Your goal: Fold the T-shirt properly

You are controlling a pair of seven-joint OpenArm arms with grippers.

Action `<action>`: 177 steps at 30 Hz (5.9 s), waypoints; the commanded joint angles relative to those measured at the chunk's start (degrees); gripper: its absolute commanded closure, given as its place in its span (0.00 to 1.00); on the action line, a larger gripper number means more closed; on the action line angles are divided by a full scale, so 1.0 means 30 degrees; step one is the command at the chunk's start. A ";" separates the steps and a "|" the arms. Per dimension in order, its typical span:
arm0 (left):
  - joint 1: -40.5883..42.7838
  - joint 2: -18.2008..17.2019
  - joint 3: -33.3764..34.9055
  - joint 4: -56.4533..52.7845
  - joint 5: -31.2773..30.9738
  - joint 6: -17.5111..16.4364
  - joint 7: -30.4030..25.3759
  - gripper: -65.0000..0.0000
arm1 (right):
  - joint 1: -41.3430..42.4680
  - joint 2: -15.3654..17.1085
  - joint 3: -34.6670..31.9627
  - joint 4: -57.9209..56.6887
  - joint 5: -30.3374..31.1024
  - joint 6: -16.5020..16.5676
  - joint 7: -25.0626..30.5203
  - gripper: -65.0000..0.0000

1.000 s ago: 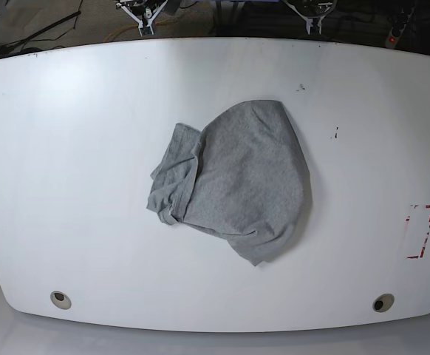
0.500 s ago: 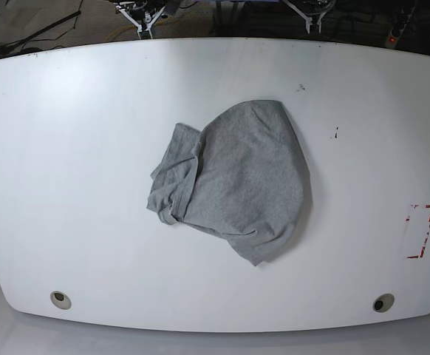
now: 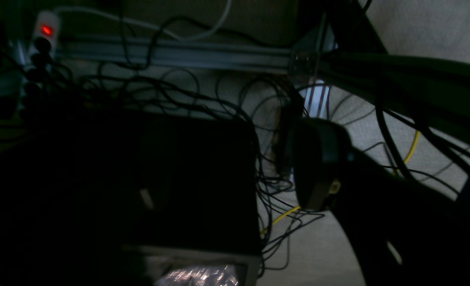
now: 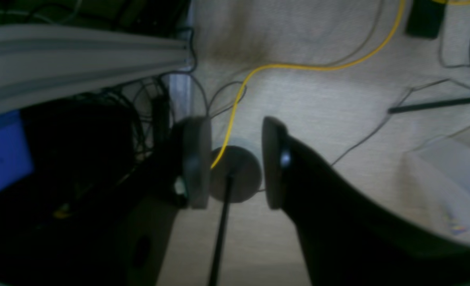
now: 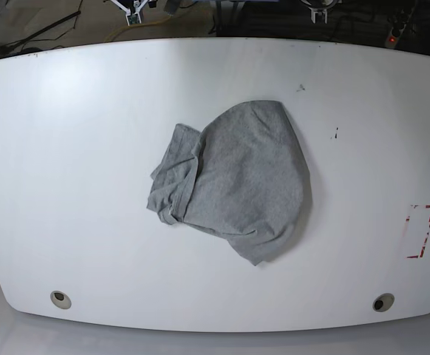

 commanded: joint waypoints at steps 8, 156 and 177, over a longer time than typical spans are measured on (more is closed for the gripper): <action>0.5260 -0.0550 -0.0031 0.7499 0.0022 -0.0004 0.0407 0.37 | -0.3800 0.0071 -0.0096 0.4910 0.3065 0.2343 -0.0221 0.69; 0.2007 -0.1312 0.5331 2.5433 0.2571 -0.0004 0.6825 0.12 | 2.0639 0.9712 -0.9913 1.9884 2.4544 0.1757 -1.7100 1.00; -0.7165 0.1970 1.1661 1.6115 0.2600 -0.0004 0.6825 0.12 | 2.1548 1.1060 -1.1056 1.9562 2.4486 0.1757 -1.7100 1.00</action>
